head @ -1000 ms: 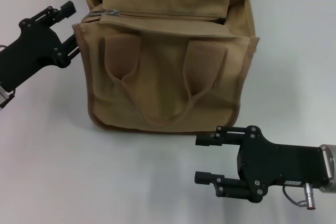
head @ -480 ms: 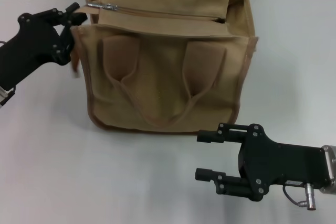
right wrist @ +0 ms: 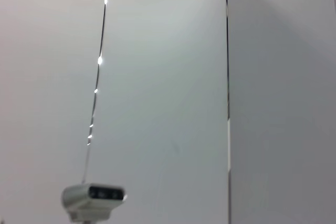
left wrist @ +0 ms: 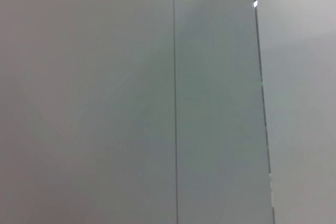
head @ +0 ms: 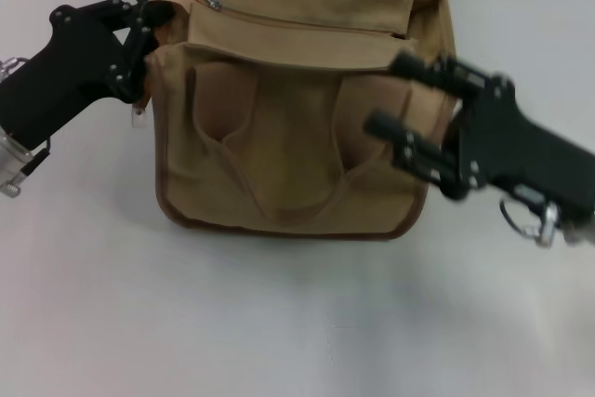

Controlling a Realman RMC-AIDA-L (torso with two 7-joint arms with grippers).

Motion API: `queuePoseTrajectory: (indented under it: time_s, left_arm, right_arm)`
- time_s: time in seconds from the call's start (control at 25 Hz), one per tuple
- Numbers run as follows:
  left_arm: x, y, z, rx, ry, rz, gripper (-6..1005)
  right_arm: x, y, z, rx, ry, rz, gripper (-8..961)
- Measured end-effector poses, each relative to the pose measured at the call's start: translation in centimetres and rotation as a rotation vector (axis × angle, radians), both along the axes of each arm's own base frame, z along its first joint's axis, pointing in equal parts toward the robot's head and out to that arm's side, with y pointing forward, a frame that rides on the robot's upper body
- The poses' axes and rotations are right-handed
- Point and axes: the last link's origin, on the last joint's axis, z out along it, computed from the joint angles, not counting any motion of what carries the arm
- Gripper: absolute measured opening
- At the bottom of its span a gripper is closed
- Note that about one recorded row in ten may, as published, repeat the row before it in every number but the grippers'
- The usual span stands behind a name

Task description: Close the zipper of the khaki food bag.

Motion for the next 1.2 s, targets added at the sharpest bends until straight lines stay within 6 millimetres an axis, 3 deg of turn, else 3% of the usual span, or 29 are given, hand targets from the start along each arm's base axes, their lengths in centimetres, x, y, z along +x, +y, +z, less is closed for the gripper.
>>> queuePoseTrajectory:
  time_s: [0.28, 0.48, 0.88, 1.2]
  left_arm:
    - [0.9, 0.4, -0.4, -0.018, -0.024, -0.031, 22]
    - [1.5, 0.5, -0.5, -0.025, -0.045, -0.048, 24]
    - [2.6, 1.0, -0.9, -0.041, -0.068, -0.080, 29]
    - [3.8, 1.6, -1.4, -0.068, -0.071, -0.115, 32]
  right_arm:
    - [-3.4, 3.9, -0.9, 0.270, -0.102, 0.118, 613]
    - [-4.6, 5.7, -2.1, 0.441, -0.201, 0.132, 614]
    - [-6.0, 6.1, -4.7, 0.550, -0.320, 0.177, 614]
    - [-6.5, 6.6, -5.1, 0.568, -0.334, 0.140, 613]
